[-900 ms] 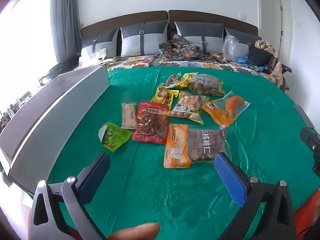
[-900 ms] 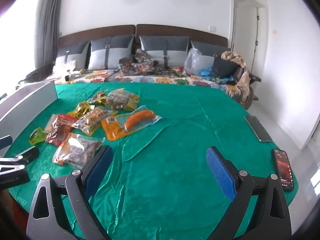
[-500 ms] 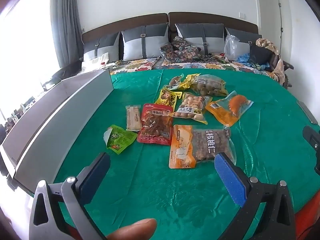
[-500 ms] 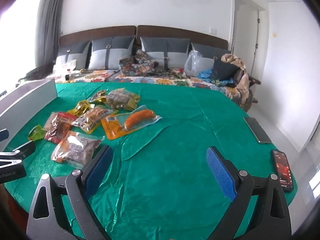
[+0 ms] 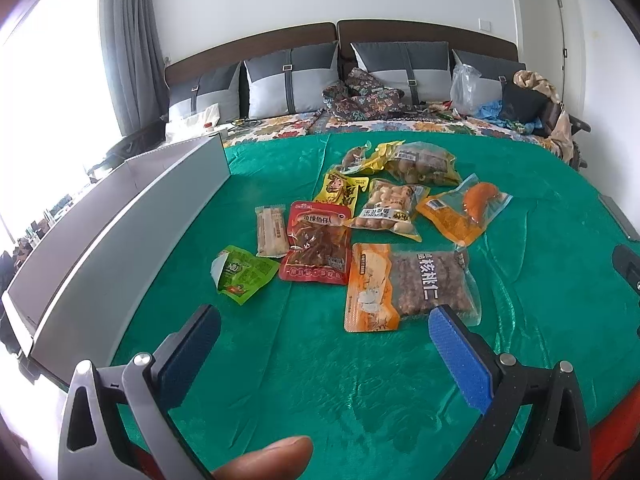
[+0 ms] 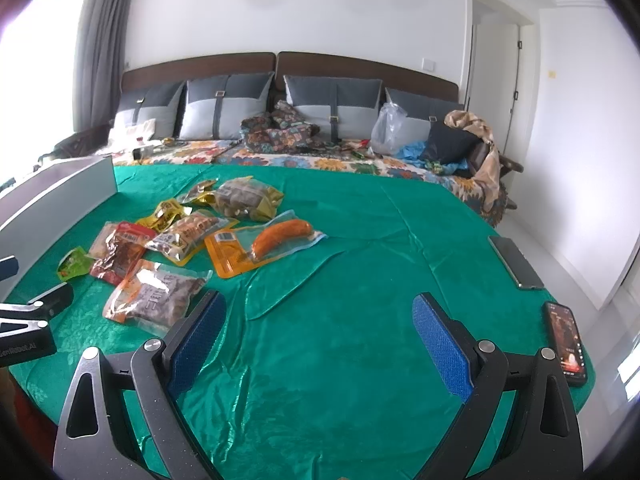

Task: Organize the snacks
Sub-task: 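Move the left tool toward the green snack pouch on the bed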

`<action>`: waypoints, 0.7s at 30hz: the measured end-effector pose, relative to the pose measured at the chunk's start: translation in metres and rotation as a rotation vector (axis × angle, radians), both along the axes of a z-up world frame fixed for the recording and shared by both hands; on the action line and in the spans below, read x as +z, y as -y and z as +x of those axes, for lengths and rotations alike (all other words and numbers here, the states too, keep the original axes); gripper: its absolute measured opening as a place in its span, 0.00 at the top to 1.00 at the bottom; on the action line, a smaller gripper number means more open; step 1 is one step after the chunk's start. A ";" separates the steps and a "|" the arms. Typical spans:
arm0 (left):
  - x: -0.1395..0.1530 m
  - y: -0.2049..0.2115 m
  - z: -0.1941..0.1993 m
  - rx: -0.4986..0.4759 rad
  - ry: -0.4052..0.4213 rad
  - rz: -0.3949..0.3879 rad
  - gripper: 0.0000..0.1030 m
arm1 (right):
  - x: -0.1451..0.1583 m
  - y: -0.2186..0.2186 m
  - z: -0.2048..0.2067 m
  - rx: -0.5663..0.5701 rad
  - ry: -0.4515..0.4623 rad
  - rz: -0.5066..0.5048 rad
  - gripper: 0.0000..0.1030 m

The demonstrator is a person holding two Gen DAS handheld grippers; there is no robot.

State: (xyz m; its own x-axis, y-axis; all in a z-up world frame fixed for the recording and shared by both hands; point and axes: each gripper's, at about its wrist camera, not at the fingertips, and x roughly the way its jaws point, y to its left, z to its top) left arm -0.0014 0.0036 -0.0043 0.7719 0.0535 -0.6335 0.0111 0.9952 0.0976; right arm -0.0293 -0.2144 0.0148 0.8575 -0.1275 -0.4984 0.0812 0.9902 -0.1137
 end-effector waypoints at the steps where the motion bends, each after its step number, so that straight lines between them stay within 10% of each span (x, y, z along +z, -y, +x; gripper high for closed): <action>1: -0.001 0.000 0.001 0.000 -0.002 0.001 0.00 | -0.001 0.000 0.000 0.000 -0.001 0.001 0.07; 21: -0.011 -0.007 0.005 0.019 -0.028 0.005 0.00 | -0.003 -0.001 0.001 0.000 -0.002 0.001 0.07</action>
